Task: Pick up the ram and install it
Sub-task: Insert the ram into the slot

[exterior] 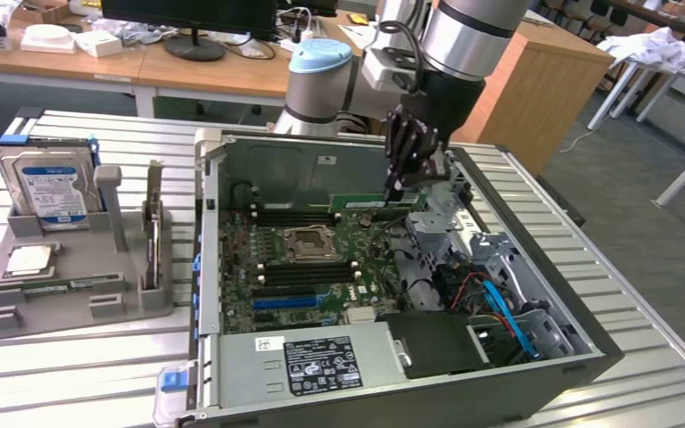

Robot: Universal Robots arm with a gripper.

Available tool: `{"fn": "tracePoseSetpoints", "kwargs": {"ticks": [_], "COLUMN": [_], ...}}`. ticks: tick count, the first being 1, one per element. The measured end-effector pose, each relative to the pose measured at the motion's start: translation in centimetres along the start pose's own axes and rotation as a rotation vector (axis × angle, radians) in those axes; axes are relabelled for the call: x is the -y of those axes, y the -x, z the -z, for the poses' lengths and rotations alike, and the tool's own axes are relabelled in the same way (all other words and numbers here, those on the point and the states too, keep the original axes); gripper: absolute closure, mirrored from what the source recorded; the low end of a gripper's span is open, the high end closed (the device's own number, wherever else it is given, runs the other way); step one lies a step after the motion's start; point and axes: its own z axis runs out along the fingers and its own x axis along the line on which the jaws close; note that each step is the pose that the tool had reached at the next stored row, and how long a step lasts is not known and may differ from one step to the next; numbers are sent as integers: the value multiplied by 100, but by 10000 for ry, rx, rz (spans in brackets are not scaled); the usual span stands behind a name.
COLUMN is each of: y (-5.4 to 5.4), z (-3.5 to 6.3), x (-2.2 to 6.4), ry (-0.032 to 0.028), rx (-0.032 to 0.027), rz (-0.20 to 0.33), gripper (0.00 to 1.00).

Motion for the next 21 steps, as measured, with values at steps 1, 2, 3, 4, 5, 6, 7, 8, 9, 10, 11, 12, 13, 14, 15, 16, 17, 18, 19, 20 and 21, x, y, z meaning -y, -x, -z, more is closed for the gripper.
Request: {"fn": "tracePoseSetpoints", "kwargs": {"ticks": [1,2,3,4,5,6,7,8,9,10,11,12,13,14,15,16,17,18,19,20,21], "y": [0,0,0,-1,-1,-1,-1,-1,-2,-2,-2,-2,-2,-3,-3,-3,-3,-3,-3,-4,-6], "z": [-4,-8,-12,-16,-20,-31,-35,-38,-42,-46,-50,-54,-58,-61,-65,-69,-73,-81,-85,-89,-141], "x": [0,0,1,1,1,1,2,2,2,2,2,3,3,3,3,3,4,4,4,4,7], "ry": [0,0,0,0,0,0,0,0,0,0,0,-1,0,0,0,0,0,0,0,0,0], "rx": [0,1,1,0,0,1,1,1,1,0,0,0,1,1,1,1,0,1,1,1,0], "rz": [0,0,0,0,0,-1,-1,-1,-1,-1,-1,-1,-1,-1,-1,-1,-1,-1,-1,-2,-3], "gripper": [88,88,88,88,88,88,88,88,88,88,88,88,88,88,88,88,88,88,88,88,88]}}
